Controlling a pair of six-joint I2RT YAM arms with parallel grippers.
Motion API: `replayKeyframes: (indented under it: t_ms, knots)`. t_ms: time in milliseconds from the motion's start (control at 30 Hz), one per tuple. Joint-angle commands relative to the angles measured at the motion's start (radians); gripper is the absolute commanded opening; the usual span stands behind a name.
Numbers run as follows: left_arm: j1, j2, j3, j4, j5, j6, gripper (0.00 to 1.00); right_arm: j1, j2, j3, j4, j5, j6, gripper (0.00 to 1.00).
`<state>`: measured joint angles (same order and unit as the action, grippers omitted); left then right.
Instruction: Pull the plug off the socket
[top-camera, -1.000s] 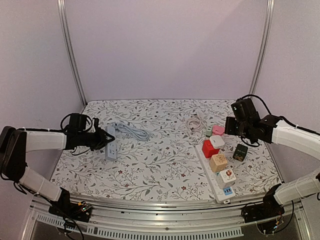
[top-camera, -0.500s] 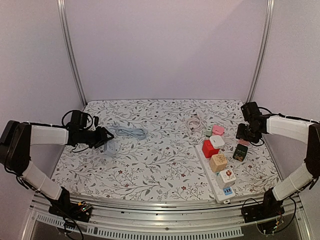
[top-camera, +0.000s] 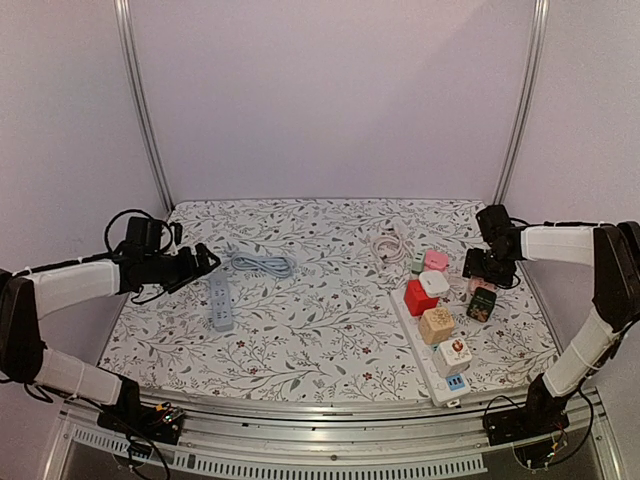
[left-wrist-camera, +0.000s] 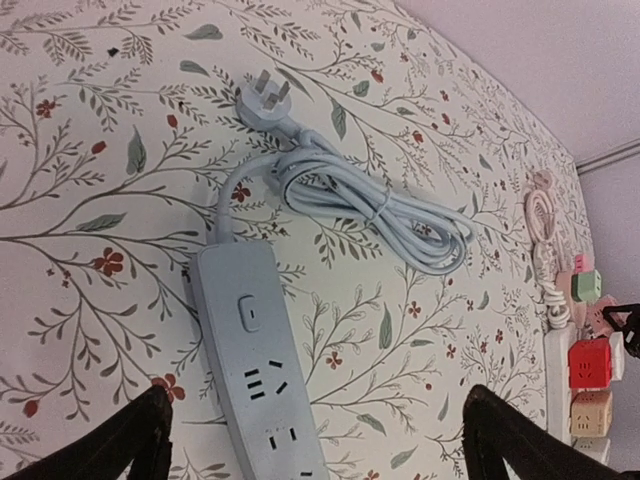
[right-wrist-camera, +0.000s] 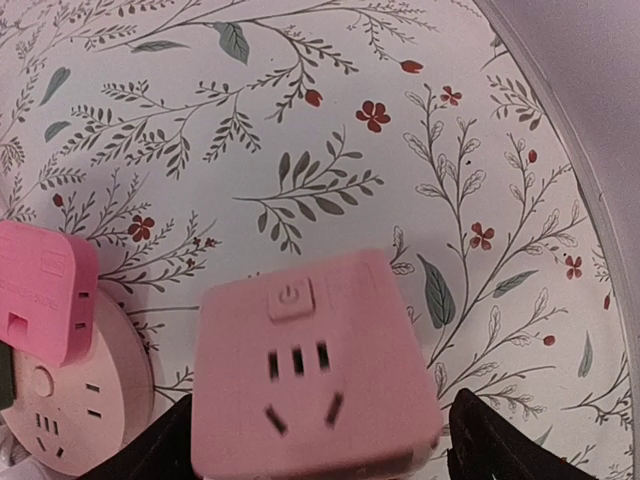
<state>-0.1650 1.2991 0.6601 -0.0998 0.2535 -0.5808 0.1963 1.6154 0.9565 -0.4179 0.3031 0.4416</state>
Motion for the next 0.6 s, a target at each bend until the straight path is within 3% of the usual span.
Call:
replayKeyframes:
  t_ms: [0,100,233,367,567]
  knots:
    - [0.006,-0.066,-0.016,-0.055,-0.01,0.024,1.0,-0.006,-0.007,0.017,0.005,-0.028,-0.004,0.89]
    - [0.003,-0.1,-0.007,-0.075,0.016,0.024,1.0,-0.007,-0.064,0.006,-0.018,-0.038,-0.015,0.99]
    - [-0.003,-0.139,-0.001,-0.082,0.05,0.018,0.99,-0.005,-0.177,-0.016,-0.059,-0.132,-0.026,0.99]
    - [-0.016,-0.156,0.007,-0.086,0.074,0.014,1.0,0.013,-0.309,-0.055,-0.072,-0.354,-0.029,0.99]
    - [-0.049,-0.157,0.008,-0.092,0.074,0.006,1.0,0.122,-0.396,-0.084,-0.065,-0.53,0.014,0.91]
